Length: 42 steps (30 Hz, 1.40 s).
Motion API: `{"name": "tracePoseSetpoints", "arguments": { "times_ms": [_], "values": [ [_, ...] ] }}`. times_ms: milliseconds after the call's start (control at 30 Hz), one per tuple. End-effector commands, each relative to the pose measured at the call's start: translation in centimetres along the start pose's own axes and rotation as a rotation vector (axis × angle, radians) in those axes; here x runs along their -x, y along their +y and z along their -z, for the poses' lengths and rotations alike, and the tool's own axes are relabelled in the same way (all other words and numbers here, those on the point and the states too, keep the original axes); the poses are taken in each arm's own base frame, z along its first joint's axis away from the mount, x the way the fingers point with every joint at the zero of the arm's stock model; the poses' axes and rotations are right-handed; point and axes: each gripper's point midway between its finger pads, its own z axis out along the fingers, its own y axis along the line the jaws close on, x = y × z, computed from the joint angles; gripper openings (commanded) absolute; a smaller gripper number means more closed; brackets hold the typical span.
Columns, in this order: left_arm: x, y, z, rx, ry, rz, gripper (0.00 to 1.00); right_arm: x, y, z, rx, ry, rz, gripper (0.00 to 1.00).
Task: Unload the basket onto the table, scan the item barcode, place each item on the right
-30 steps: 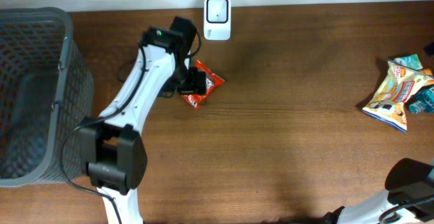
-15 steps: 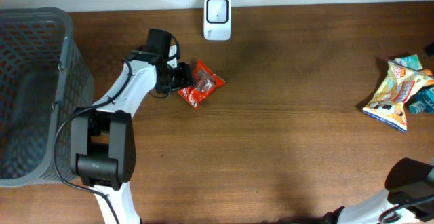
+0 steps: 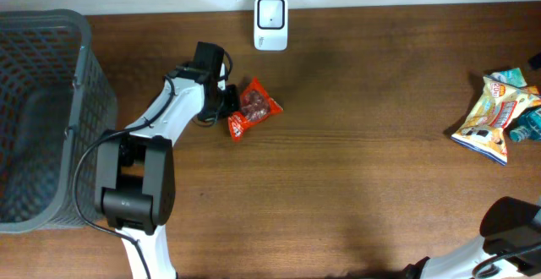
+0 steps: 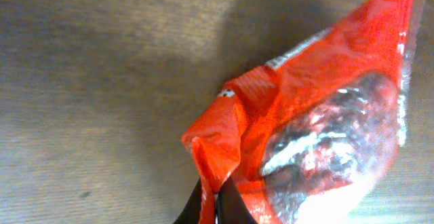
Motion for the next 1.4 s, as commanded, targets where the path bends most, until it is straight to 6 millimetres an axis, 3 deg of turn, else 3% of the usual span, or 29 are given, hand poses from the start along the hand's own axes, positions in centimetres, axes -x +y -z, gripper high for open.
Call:
{"name": "tracePoseSetpoints", "arguments": {
  "times_ms": [0, 100, 167, 367, 400, 467, 533, 667, 733, 800, 833, 867, 933, 967, 1033, 1067, 1100, 1133, 1167, 1200, 1233, 1267, 1300, 1333, 1367],
  "values": [
    [5.3, 1.3, 5.5, 0.211, -0.138, -0.103, 0.00, 0.0, 0.0, 0.1, 0.003, -0.003, -0.011, 0.98],
    [9.3, 4.5, 14.2, 0.651, -0.345, -0.133, 0.00, 0.0, 0.0, 0.1, 0.003, -0.003, -0.011, 0.98],
    [9.8, 5.6, 16.5, 0.820, -0.402, -0.148, 0.00, 0.1, 0.0, 0.1, 0.004, -0.004, -0.011, 0.98],
    [10.3, 8.7, 15.3, 1.192, -0.424, -0.164, 0.00, 0.1, 0.0, 0.1, 0.004, -0.004, -0.011, 0.98],
    [10.4, 8.9, 14.8, 1.289, -0.426, -0.196, 0.00, 0.1, 0.0, 0.1, 0.004, -0.004, -0.011, 0.98],
    [10.0, 8.2, 12.7, 1.292, -0.398, -0.241, 0.00, 0.1, 0.0, 0.1, 0.004, -0.004, -0.011, 0.98],
    [8.3, 5.6, 8.7, 1.135, -0.313, -0.300, 0.00, 0.1, 0.0, 0.1, 0.004, -0.004, -0.011, 0.98],
    [3.8, -1.9, 3.8, 0.851, -0.201, -0.421, 0.01, 0.1, 0.0, 0.1, 0.004, -0.004, -0.011, 0.98],
    [-0.9, -7.8, 0.9, 0.641, -0.103, -0.509, 0.00, 0.1, 0.0, 0.1, 0.004, -0.004, -0.011, 0.98],
    [-5.2, -12.0, -0.7, 0.464, 0.000, -0.563, 0.00, 0.0, 0.0, 0.1, 0.003, -0.003, -0.011, 0.98],
    [-7.5, -14.0, -1.3, 0.380, 0.055, -0.586, 0.05, 0.1, 0.0, 0.1, 0.004, -0.004, -0.011, 0.98],
    [-9.3, -15.5, -1.5, 0.317, 0.096, -0.603, 0.21, 0.0, 0.0, 0.1, 0.003, -0.003, -0.011, 0.98],
    [-11.8, -18.2, -1.3, 0.208, 0.156, -0.627, 0.22, 0.0, 0.0, 0.1, 0.003, -0.003, -0.011, 0.98],
    [-12.4, -19.2, -0.8, 0.174, 0.164, -0.635, 0.28, 0.0, 0.0, 0.1, 0.003, -0.003, -0.011, 0.98],
    [-11.8, -20.7, 1.2, 0.146, 0.145, -0.640, 0.46, 0.1, 0.0, 0.1, 0.004, -0.004, -0.011, 0.98],
    [-10.3, -21.6, 4.0, 0.127, 0.104, -0.629, 0.48, 0.0, 0.0, 0.1, 0.003, -0.003, -0.011, 0.98],
    [-8.8, -21.9, 6.0, 0.122, 0.064, -0.614, 0.52, 0.1, 0.0, 0.1, 0.004, -0.004, -0.011, 0.98],
    [-6.3, -21.1, 8.1, 0.163, -0.006, -0.591, 0.63, 0.1, 0.0, 0.1, 0.004, -0.004, -0.011, 0.98],
    [-3.7, -19.6, 9.9, 0.232, -0.083, -0.562, 0.60, 0.1, 0.0, 0.1, 0.004, -0.004, -0.011, 0.98],
    [-1.2, -17.6, 11.1, 0.308, -0.144, -0.525, 0.41, 0.1, 0.0, 0.1, 0.004, -0.004, -0.011, 0.98],
    [1.0, -15.0, 11.6, 0.374, -0.174, -0.478, 0.47, 0.1, 0.0, 0.1, 0.004, -0.004, -0.011, 0.98],
    [2.0, -13.1, 11.1, 0.395, -0.155, -0.441, 0.51, 0.1, 0.0, 0.1, 0.004, -0.004, -0.011, 0.98],
    [2.4, -10.8, 10.1, 0.401, -0.096, -0.398, 0.49, 0.1, 0.0, 0.1, 0.004, -0.004, -0.011, 0.98],
    [2.3, -9.7, 9.3, 0.401, -0.057, -0.379, 0.44, 0.0, 0.0, 0.1, 0.003, -0.003, -0.011, 0.98],
    [1.9, -8.2, 8.0, 0.399, 0.005, -0.351, 0.22, 0.1, 0.0, 0.1, 0.004, -0.004, -0.011, 0.99]
  ]
}}
